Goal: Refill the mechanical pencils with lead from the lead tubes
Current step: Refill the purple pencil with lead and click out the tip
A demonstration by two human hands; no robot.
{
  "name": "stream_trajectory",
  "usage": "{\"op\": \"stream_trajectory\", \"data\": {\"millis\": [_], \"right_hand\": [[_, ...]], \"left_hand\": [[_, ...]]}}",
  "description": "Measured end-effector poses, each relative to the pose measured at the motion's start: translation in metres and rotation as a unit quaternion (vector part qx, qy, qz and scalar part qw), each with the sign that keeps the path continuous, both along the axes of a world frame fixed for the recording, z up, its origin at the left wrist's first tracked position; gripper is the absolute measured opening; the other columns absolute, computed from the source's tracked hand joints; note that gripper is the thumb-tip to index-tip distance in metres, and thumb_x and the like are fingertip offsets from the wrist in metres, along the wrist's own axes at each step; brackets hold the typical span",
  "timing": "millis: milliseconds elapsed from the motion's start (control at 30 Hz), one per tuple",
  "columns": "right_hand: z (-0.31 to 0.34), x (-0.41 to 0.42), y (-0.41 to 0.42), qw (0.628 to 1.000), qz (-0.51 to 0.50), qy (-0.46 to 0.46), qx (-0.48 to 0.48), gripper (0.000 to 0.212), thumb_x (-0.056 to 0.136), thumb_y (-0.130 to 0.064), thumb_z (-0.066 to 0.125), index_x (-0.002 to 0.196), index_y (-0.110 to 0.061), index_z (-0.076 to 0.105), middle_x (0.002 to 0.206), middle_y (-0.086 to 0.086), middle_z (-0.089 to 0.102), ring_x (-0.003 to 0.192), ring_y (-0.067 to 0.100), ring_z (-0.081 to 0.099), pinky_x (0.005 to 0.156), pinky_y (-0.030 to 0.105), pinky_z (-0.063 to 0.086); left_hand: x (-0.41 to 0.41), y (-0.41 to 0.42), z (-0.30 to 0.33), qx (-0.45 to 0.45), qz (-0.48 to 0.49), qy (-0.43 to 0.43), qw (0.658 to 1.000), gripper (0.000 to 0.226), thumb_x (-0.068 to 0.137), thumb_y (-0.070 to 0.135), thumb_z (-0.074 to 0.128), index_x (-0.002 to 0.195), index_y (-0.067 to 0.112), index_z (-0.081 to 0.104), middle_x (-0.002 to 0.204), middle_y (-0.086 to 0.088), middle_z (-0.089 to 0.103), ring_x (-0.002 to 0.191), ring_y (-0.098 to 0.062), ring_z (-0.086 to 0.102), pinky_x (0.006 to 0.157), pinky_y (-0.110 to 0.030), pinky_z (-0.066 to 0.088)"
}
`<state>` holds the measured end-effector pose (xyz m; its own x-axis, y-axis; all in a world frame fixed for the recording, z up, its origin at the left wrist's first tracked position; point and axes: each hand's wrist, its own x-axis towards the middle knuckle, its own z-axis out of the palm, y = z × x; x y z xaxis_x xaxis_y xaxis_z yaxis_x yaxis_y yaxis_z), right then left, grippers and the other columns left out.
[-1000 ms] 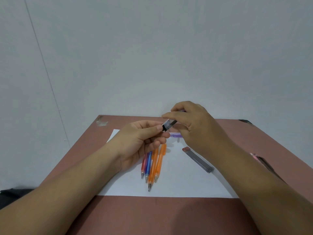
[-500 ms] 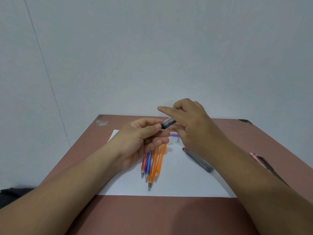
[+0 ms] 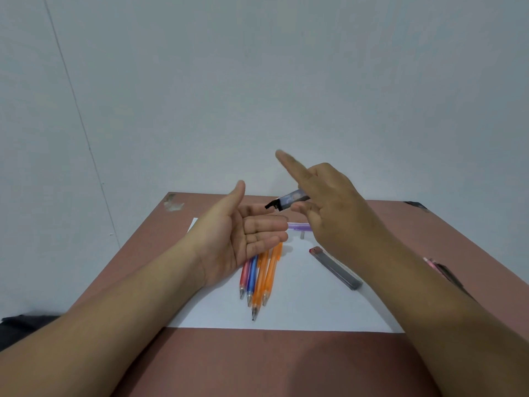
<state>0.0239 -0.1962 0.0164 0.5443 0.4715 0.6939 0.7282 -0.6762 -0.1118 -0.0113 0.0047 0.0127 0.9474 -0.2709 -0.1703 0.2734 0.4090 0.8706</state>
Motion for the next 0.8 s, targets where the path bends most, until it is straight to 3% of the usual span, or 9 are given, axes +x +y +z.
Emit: {"op": "stream_trajectory", "data": {"millis": [100,133,267,400,467,533,567,700,800], "right_hand": [[-0.0026,0.0042,-0.0016,1.0,-0.005,-0.006,-0.02,0.066,0.089,0.011,0.059,0.131,-0.04,0.062,0.108,-0.013,0.038,0.102,0.011,0.045,0.078,0.034,0.056],[-0.0042,0.0049,-0.0016,1.0,-0.008,-0.009,-0.025,0.064,0.087,0.013,0.059,0.13,-0.035,0.066,0.108,-0.014,0.038,0.103,0.01,0.044,0.078,0.032,0.055],[-0.0026,0.0042,-0.0032,0.999,-0.013,-0.01,-0.032,0.089,0.089,0.009,0.062,0.156,-0.041,0.031,0.104,-0.01,0.039,0.094,0.014,0.045,0.075,0.035,0.055],[-0.0004,0.0013,-0.0016,0.999,-0.023,-0.011,-0.031,0.1,0.091,0.006,0.062,0.157,-0.049,0.012,0.102,-0.007,0.039,0.088,0.014,0.044,0.071,0.036,0.055],[-0.0009,0.0019,-0.0011,0.999,-0.014,-0.008,-0.032,0.093,0.088,0.008,0.063,0.153,-0.049,0.031,0.103,-0.009,0.039,0.093,0.014,0.044,0.072,0.036,0.055],[-0.0002,0.004,-0.003,0.998,-0.018,-0.015,-0.059,0.072,0.083,0.01,0.068,0.134,-0.041,0.061,0.106,-0.013,0.039,0.098,0.014,0.042,0.069,0.04,0.057],[0.0004,0.0045,-0.0038,0.997,-0.025,-0.019,-0.067,0.067,0.082,0.01,0.07,0.129,-0.038,0.065,0.106,-0.013,0.039,0.098,0.013,0.041,0.067,0.041,0.057],[0.0034,0.0047,-0.0053,0.998,-0.026,-0.036,-0.044,0.097,0.086,0.01,0.066,0.156,-0.045,0.028,0.1,-0.009,0.039,0.087,0.016,0.042,0.068,0.036,0.053],[0.0046,0.0017,-0.005,0.998,-0.032,-0.041,-0.045,0.1,0.09,0.006,0.066,0.159,-0.045,0.014,0.098,-0.008,0.038,0.083,0.015,0.04,0.067,0.033,0.05]], "left_hand": [[-0.0015,0.0,0.0014,0.002,0.007,0.002,1.0,0.082,0.098,0.069,0.03,0.13,-0.002,0.057,0.116,-0.026,0.071,0.104,-0.035,0.073,0.081,-0.033,0.063],[-0.002,0.0,0.002,0.002,0.01,0.002,1.0,0.083,0.098,0.07,0.029,0.13,-0.002,0.057,0.116,-0.026,0.071,0.104,-0.035,0.073,0.081,-0.033,0.063],[-0.0026,0.0005,0.0028,0.0,0.01,0.008,1.0,0.087,0.096,0.072,0.03,0.129,-0.004,0.055,0.117,-0.027,0.07,0.106,-0.037,0.071,0.088,-0.037,0.059],[-0.0023,0.0001,0.0023,-0.005,0.007,0.009,1.0,0.089,0.095,0.073,0.031,0.132,-0.006,0.051,0.12,-0.028,0.069,0.109,-0.039,0.07,0.091,-0.039,0.058],[-0.0016,0.0003,0.002,-0.003,0.009,0.006,1.0,0.09,0.095,0.073,0.031,0.13,-0.006,0.053,0.118,-0.028,0.069,0.107,-0.038,0.071,0.09,-0.039,0.058],[-0.0012,0.0003,0.0018,0.004,0.01,0.003,1.0,0.089,0.095,0.074,0.03,0.128,-0.004,0.057,0.117,-0.027,0.07,0.106,-0.038,0.071,0.09,-0.039,0.058],[-0.0011,0.0006,0.0016,0.006,0.009,0.003,1.0,0.088,0.095,0.074,0.03,0.128,-0.003,0.057,0.117,-0.027,0.07,0.106,-0.038,0.071,0.091,-0.039,0.058],[-0.0005,0.0003,0.001,0.005,0.002,0.004,1.0,0.089,0.094,0.075,0.03,0.126,-0.004,0.057,0.119,-0.026,0.07,0.108,-0.039,0.07,0.094,-0.041,0.058],[-0.0003,0.0003,0.0012,0.007,0.004,0.006,1.0,0.089,0.094,0.075,0.03,0.125,-0.004,0.057,0.118,-0.026,0.07,0.107,-0.038,0.071,0.091,-0.041,0.058]]}}
